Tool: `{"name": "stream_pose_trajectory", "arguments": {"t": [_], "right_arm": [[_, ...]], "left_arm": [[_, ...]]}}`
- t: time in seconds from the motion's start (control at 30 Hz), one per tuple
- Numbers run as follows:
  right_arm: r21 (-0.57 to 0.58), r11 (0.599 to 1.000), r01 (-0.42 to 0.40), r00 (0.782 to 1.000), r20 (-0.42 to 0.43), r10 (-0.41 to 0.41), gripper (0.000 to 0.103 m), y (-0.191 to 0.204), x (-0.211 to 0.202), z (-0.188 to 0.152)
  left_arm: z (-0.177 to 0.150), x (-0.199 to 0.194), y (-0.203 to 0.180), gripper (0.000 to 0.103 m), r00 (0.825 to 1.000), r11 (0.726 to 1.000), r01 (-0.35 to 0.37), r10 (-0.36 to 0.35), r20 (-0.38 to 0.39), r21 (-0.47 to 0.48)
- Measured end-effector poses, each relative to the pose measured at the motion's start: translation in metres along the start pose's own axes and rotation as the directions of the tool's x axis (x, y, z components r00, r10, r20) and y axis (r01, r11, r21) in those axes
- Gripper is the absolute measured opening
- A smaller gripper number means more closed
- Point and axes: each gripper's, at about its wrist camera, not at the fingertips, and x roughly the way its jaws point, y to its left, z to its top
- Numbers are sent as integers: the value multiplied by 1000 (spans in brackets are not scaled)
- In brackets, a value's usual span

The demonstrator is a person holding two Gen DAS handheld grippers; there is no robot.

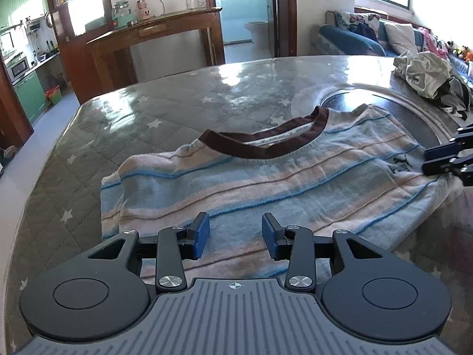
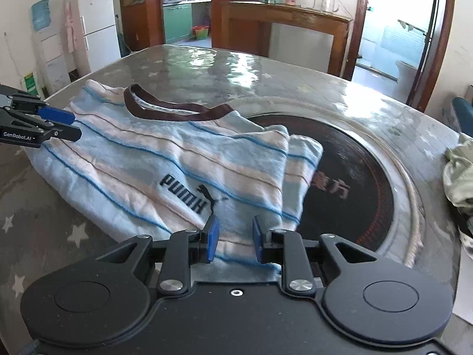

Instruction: Fold clothes

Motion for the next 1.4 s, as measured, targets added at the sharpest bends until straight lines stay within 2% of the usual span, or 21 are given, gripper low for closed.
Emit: {"name": "stream_pose_trajectory", "arguments": {"t": [0.23,0.6,0.77,0.93,1.17,1.4], "right_arm": [[-52,998,21,1000,-6,-21,28,6,-10,-7],[-62,996,67,998,16,-66,34,9,-27,-7],[-75,997,35,998,60,-30,34,20,-25,8],[-103,995,-16,997,78,25,34,40,-3,25],[-92,994,-55,998,35,58,34,49,25,28],[-73,995,-62,998,27,64,38,44,21,20]], "left_arm": [[-7,-2,6,48,1000,1000,-10,10,-6,-16],[-19,-5,15,51,1000,998,-14,15,3,-64],[-22,-8,13,51,1000,997,-21,22,8,-72],[-26,-13,13,52,1000,997,-25,26,13,-70],[-33,-21,24,52,999,995,-24,26,19,-98],[-36,-28,38,52,1000,987,-18,22,22,-159]]}}
